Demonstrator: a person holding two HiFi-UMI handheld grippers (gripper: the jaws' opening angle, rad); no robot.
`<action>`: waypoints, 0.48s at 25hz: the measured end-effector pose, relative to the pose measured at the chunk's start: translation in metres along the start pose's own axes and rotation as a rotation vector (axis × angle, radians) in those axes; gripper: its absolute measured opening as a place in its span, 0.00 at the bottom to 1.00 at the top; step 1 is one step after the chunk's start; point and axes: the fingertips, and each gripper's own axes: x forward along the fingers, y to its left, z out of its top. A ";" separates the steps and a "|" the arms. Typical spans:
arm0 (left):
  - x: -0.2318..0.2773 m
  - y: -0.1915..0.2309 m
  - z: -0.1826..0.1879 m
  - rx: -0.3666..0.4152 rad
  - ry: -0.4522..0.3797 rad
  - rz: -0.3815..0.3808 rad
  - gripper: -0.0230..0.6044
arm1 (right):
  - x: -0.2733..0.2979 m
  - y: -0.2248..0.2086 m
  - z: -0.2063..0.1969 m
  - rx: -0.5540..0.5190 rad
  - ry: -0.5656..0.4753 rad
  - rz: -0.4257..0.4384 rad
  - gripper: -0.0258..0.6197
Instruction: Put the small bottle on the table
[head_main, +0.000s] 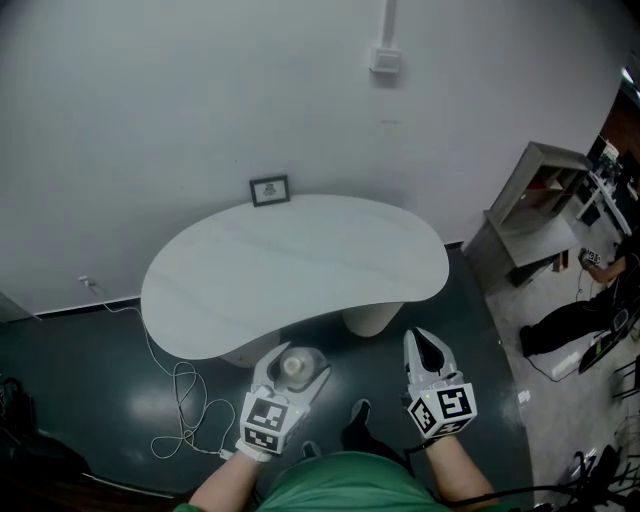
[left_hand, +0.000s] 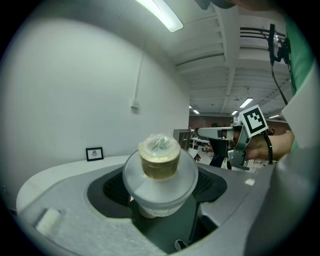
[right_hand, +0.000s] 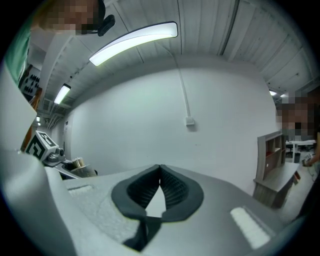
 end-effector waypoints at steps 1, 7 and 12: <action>0.006 0.002 0.003 0.001 0.003 0.010 0.59 | 0.006 -0.006 0.000 0.010 -0.001 0.008 0.04; 0.057 0.011 0.023 -0.011 0.014 0.062 0.59 | 0.048 -0.050 0.004 0.042 0.004 0.057 0.04; 0.095 0.014 0.033 -0.029 0.029 0.104 0.59 | 0.074 -0.085 0.002 0.067 0.008 0.095 0.04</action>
